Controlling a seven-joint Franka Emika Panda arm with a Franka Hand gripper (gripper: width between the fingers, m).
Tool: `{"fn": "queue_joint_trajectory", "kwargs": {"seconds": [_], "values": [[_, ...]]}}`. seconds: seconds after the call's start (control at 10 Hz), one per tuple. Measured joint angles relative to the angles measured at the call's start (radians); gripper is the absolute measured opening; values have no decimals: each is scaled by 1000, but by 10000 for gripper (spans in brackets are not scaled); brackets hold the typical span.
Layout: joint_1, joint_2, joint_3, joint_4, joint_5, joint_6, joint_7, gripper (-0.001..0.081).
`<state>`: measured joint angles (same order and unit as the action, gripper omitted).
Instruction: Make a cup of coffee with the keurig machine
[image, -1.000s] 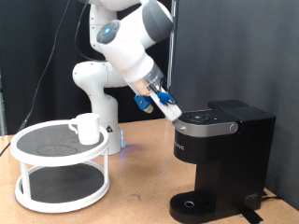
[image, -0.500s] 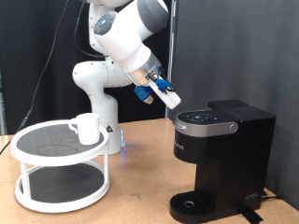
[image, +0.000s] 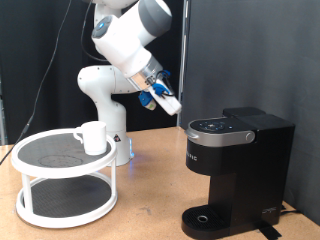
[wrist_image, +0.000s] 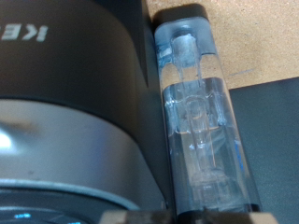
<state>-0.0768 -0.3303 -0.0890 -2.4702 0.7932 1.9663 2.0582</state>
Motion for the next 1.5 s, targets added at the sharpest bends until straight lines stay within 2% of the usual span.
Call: {"fn": "queue_joint_trajectory", "kwargs": {"seconds": [0.1,0.3,0.5,0.6,0.9,1.3,1.5], "values": [[-5,-49,-2,-43,5,22,1,0],[-5,-41,1,-44,9,40,29,0],[-5,-57,26,-86,72,181,112,0],[-6,-78,27,-114,84,202,136,0],[-39,-170,10,-183,18,129,162,0],[-88,-331,-10,-284,-20,94,163,0],[-88,-323,-13,-283,-20,68,164,0]]}}
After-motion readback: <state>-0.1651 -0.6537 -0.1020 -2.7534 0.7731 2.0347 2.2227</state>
